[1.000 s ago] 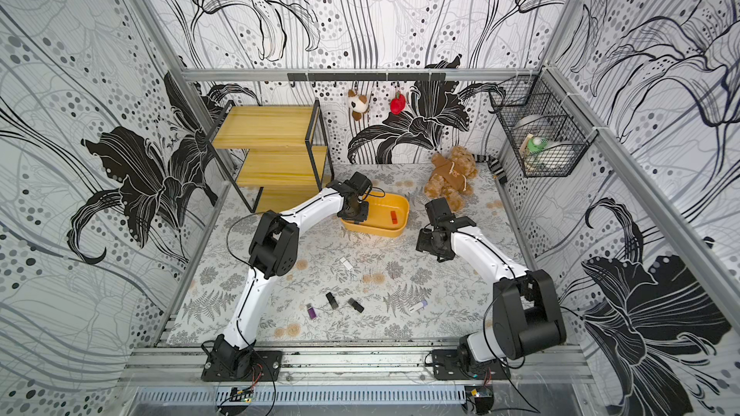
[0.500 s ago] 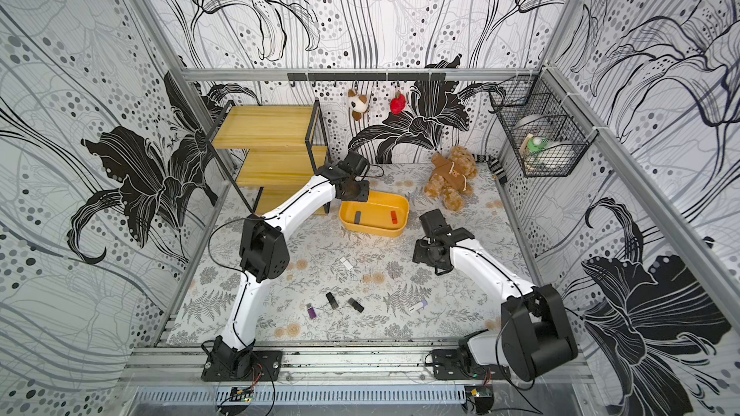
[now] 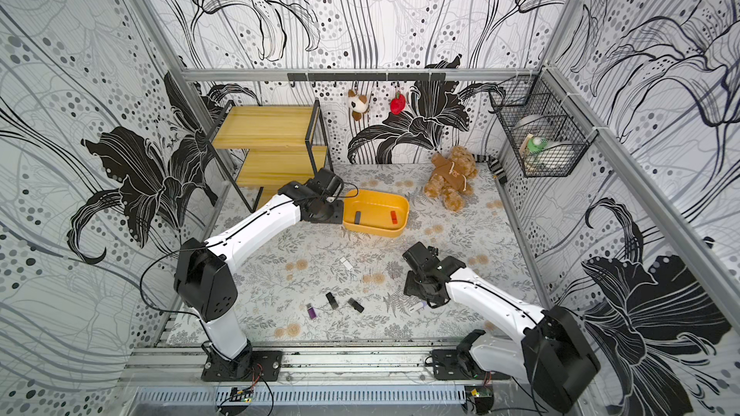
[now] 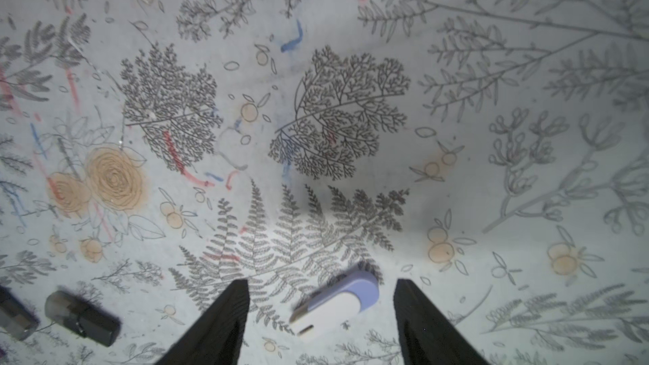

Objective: Put the usb flash drive into the storage box
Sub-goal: Pick up the USB flash from the center of the board.

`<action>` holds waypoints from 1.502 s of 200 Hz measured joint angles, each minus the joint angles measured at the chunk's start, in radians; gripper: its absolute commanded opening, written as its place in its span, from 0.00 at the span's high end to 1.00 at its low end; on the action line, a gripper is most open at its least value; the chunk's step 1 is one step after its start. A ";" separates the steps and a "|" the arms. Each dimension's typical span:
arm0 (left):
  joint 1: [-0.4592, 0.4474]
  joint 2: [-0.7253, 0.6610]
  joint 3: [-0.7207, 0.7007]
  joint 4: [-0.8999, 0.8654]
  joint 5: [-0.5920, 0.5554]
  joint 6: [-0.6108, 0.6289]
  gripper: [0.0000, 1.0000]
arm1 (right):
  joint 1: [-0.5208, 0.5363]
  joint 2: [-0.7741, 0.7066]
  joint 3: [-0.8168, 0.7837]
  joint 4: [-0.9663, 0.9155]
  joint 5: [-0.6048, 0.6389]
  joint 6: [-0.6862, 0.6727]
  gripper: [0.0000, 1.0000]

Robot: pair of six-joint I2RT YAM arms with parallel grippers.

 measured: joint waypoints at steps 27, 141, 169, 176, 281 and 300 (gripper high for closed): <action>-0.018 -0.045 -0.100 0.016 -0.003 -0.022 0.47 | 0.030 -0.010 -0.044 -0.004 -0.008 0.030 0.29; -0.044 -0.111 -0.252 0.079 -0.015 -0.079 0.47 | 0.104 0.094 -0.049 -0.017 -0.006 0.047 0.31; -0.044 -0.118 -0.282 0.086 -0.015 -0.086 0.47 | 0.112 0.106 -0.042 -0.024 0.001 0.050 0.37; -0.044 -0.121 -0.287 0.089 -0.015 -0.088 0.47 | 0.114 0.107 -0.042 -0.024 0.002 0.050 0.38; -0.096 -0.140 -0.404 0.129 -0.014 -0.156 0.46 | 0.122 0.126 -0.032 -0.021 0.003 0.053 0.60; -0.110 -0.138 -0.412 0.136 -0.011 -0.172 0.45 | 0.123 0.126 -0.032 -0.018 0.004 0.053 0.65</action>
